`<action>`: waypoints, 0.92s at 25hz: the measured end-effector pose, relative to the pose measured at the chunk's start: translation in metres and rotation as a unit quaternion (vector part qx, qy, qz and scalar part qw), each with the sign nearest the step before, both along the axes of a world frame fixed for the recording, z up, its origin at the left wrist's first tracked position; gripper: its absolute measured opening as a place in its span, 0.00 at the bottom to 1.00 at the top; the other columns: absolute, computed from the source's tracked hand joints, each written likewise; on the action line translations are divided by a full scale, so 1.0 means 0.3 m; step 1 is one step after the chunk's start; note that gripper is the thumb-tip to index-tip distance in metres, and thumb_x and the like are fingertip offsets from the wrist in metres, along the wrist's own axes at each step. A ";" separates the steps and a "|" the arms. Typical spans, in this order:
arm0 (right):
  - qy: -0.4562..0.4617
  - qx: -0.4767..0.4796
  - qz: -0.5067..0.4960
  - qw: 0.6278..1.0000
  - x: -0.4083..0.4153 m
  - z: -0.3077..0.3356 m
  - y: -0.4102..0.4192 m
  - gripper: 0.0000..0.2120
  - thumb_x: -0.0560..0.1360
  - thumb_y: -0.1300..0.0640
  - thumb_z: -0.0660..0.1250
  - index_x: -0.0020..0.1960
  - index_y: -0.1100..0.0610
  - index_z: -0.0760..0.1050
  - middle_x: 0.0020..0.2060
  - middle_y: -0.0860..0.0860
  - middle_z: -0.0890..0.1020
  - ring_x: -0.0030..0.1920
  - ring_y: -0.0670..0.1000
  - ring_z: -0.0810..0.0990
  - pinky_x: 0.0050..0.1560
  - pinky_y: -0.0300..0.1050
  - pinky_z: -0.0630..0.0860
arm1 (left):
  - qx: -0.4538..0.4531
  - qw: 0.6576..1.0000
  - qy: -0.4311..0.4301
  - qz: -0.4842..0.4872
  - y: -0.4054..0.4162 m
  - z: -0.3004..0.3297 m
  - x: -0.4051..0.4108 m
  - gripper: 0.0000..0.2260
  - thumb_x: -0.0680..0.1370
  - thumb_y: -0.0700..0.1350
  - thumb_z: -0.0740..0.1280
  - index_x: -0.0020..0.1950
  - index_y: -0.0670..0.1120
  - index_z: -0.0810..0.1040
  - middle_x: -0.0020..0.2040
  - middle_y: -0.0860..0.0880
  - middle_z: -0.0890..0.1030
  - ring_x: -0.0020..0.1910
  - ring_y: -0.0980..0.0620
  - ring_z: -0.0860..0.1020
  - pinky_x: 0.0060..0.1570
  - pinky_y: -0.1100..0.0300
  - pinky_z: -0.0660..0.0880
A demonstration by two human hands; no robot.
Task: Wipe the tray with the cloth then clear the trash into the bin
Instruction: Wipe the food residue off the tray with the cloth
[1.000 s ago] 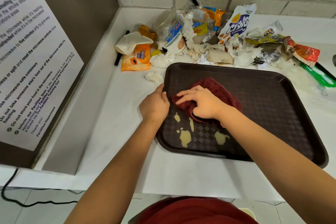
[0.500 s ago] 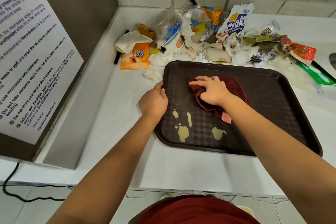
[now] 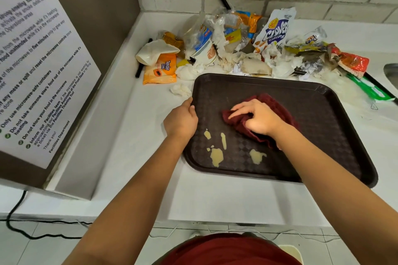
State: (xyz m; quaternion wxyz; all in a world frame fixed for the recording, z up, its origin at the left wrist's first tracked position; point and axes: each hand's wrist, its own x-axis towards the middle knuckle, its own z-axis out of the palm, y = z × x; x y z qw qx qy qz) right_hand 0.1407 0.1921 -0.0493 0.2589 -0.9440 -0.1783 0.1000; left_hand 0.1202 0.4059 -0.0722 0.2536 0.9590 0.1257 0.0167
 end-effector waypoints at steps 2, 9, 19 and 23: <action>-0.047 -0.065 -0.086 0.993 0.027 -0.021 -0.080 0.21 0.69 0.56 0.62 0.60 0.42 0.76 0.65 0.45 0.74 0.63 0.54 0.68 0.65 0.44 0.60 | -0.003 1.000 0.001 -0.004 0.000 0.002 -0.002 0.19 0.82 0.50 0.50 0.73 0.52 0.64 0.67 0.50 0.75 0.64 0.47 0.74 0.56 0.56 0.73; 0.032 -0.141 -0.203 0.969 0.113 0.008 0.006 0.22 0.76 0.48 0.57 0.69 0.40 0.64 0.73 0.44 0.62 0.71 0.60 0.58 0.70 0.54 0.56 | 0.003 1.000 0.006 -0.003 -0.006 0.010 -0.001 0.19 0.82 0.50 0.50 0.73 0.52 0.63 0.66 0.50 0.75 0.64 0.47 0.74 0.56 0.56 0.73; 0.002 -0.113 -0.024 0.993 0.032 -0.006 0.161 0.20 0.75 0.52 0.57 0.65 0.38 0.68 0.72 0.41 0.63 0.70 0.55 0.58 0.70 0.53 0.53 | -0.003 0.999 0.038 -0.005 0.002 0.032 -0.032 0.19 0.82 0.50 0.52 0.74 0.52 0.62 0.68 0.49 0.73 0.66 0.46 0.72 0.60 0.54 0.72; 0.007 -0.106 -0.022 0.994 0.024 -0.006 0.160 0.20 0.75 0.53 0.57 0.65 0.38 0.68 0.71 0.41 0.63 0.70 0.55 0.58 0.70 0.53 0.53 | -0.009 1.000 0.023 0.014 -0.010 0.018 -0.174 0.19 0.82 0.49 0.52 0.74 0.52 0.62 0.65 0.47 0.76 0.62 0.46 0.75 0.56 0.55 0.73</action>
